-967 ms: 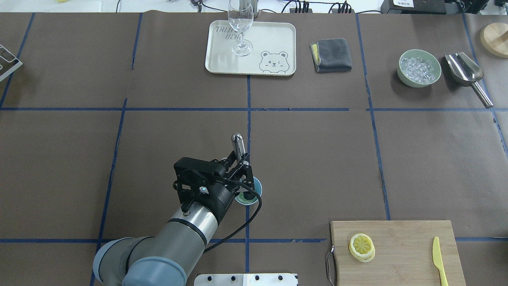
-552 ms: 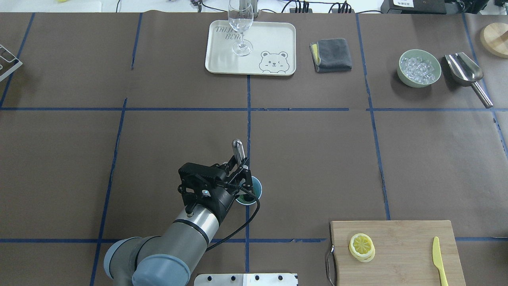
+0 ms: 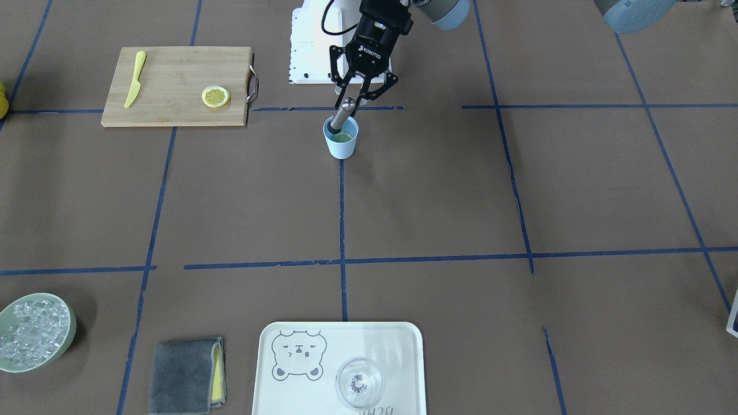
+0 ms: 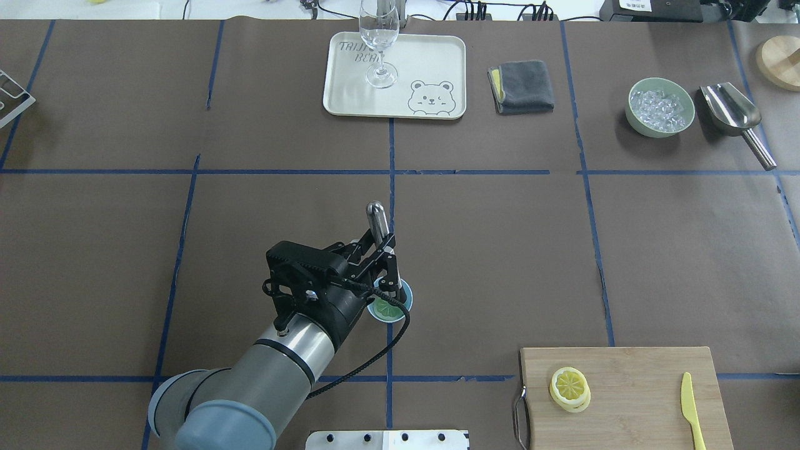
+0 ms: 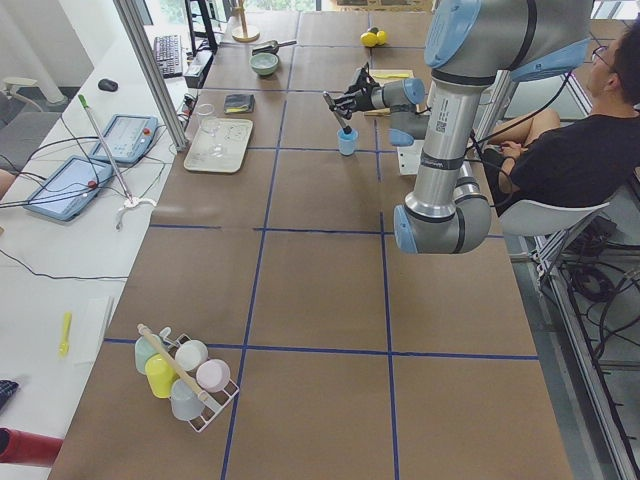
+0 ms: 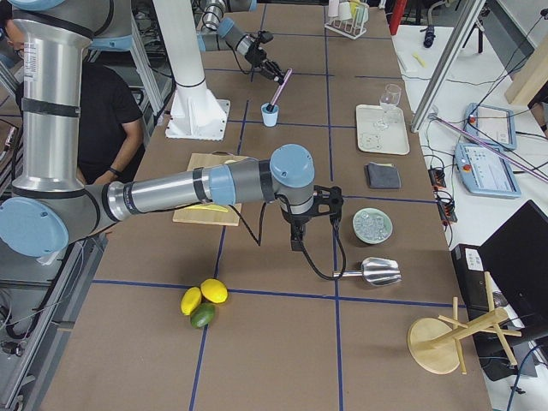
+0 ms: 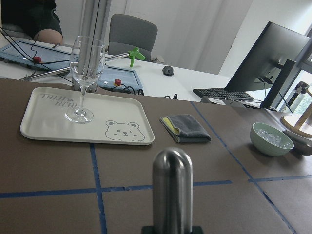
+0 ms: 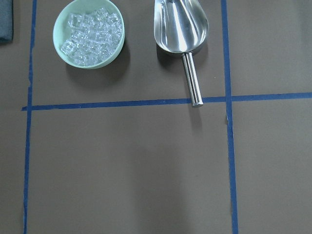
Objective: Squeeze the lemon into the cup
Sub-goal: 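Stir the cup contents with the rod held in the left gripper, then lift the rod out of the cup with the left gripper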
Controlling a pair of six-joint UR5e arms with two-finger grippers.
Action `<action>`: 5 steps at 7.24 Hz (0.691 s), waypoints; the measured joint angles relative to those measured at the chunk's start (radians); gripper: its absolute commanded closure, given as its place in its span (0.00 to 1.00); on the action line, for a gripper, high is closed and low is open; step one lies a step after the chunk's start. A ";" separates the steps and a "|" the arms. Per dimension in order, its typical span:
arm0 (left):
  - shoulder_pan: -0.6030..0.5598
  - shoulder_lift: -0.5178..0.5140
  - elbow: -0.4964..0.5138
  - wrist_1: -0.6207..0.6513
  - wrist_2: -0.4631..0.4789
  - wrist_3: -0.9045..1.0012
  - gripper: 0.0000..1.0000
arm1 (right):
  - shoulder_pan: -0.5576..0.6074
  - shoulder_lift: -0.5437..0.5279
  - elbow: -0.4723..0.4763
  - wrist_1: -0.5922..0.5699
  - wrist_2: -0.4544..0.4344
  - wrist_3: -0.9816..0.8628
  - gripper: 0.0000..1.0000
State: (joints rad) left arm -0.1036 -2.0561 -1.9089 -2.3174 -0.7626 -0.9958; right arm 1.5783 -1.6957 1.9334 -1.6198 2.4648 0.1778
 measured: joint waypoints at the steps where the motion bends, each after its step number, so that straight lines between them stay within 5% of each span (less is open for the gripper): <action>1: -0.012 0.005 -0.040 0.002 -0.004 0.041 1.00 | 0.000 -0.006 0.000 0.000 -0.001 0.000 0.00; 3: -0.111 0.022 -0.092 0.008 -0.143 0.081 1.00 | 0.000 -0.021 -0.005 0.003 -0.023 -0.013 0.00; 5: -0.299 0.099 -0.100 0.013 -0.444 0.087 1.00 | -0.001 -0.036 -0.018 0.007 -0.076 -0.061 0.00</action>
State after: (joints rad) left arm -0.4030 -1.9573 -2.0093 -2.3045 -1.2065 -0.9084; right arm 1.5771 -1.7319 1.9149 -1.6127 2.3893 0.1171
